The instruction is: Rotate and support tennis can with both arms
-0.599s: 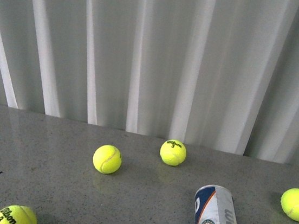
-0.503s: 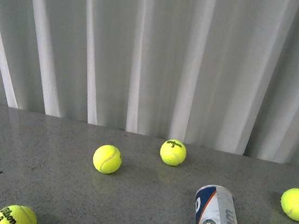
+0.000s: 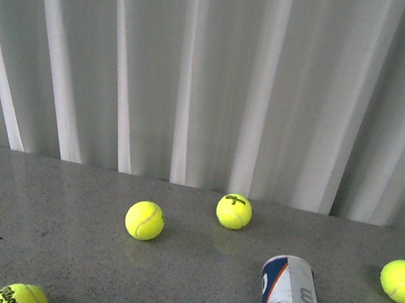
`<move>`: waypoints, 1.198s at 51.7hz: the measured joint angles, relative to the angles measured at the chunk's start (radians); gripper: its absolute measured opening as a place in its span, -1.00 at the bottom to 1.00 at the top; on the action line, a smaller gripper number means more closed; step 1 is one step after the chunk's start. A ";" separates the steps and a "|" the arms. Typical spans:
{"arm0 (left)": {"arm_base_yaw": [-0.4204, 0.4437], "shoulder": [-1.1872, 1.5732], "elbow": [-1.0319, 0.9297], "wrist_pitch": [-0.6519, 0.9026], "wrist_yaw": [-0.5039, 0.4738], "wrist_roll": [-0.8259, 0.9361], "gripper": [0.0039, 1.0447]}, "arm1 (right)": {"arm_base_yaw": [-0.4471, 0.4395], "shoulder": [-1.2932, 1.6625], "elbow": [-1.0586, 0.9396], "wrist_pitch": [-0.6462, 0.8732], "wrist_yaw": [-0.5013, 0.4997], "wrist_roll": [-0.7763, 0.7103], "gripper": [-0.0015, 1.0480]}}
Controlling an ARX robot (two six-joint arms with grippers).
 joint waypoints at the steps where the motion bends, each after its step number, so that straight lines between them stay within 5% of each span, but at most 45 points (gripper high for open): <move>1: 0.000 0.000 0.000 0.000 0.000 0.000 0.88 | 0.000 0.000 0.000 0.000 0.000 0.000 0.87; 17: 0.000 0.000 0.000 0.000 0.000 0.000 0.88 | -0.024 0.069 0.035 -0.040 -0.038 -0.009 0.87; 26: 0.000 0.000 0.000 0.000 0.000 0.000 0.88 | -0.122 0.742 0.375 0.331 -0.100 0.040 0.87; 40: 0.000 0.000 0.000 0.000 0.000 0.000 0.88 | 0.015 1.559 0.896 0.013 -0.150 0.248 0.87; 62: 0.000 0.000 0.000 0.000 0.000 0.000 0.88 | 0.187 1.858 1.065 -0.215 -0.167 0.365 0.87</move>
